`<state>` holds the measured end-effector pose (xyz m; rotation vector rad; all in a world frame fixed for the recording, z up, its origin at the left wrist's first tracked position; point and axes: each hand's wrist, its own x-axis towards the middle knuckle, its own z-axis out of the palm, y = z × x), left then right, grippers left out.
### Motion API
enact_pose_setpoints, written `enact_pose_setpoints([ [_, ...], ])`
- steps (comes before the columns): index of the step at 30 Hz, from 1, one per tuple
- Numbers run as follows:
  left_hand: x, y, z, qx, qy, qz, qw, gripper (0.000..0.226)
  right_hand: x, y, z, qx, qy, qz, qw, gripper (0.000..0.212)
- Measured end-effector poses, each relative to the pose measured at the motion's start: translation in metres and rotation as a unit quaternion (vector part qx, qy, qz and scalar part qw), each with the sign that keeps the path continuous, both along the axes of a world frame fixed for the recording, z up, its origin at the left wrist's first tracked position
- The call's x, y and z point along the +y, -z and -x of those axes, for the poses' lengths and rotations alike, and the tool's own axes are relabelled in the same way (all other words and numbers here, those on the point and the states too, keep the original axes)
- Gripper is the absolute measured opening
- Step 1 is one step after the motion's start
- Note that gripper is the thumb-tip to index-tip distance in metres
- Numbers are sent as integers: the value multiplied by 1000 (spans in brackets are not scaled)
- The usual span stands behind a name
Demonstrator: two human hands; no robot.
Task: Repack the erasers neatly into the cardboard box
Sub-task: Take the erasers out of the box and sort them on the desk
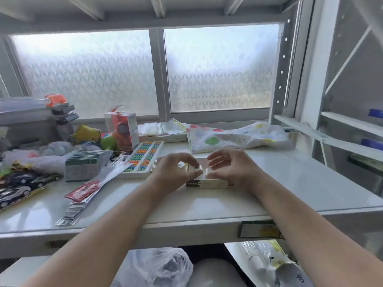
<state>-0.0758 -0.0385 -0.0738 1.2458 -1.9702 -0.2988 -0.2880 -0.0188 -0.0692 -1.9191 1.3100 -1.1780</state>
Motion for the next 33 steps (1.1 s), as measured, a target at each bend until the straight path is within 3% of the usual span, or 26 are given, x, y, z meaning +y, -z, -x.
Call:
enact_pose_setpoints([
  [4,-3,-3,-1,-19,11,-11,1000,20,-3,1,-2,7,-2,-3,1000,39],
  [8,-10,-15,-3,-97,50,-15,994,22,-6,3,-3,16,3,4,1000,39],
  [11,-27,-33,-11,-47,46,12,998,22,-9,-3,0,64,-19,-20,998,44],
  [13,-42,-37,-21,-14,21,76,997,24,-17,-17,2,152,-54,-34,986,42],
  [15,-48,-33,-38,8,6,114,993,25,-29,-35,0,220,-75,3,973,29],
  [18,-50,-25,-67,48,-28,118,991,30,-52,-59,-18,218,-98,84,967,17],
  [26,-41,-19,-66,-3,-14,86,996,19,-84,-50,-69,329,-188,21,925,36],
  [33,-39,-21,-67,-13,-4,55,998,16,-76,-46,-89,340,-176,-3,924,36],
])
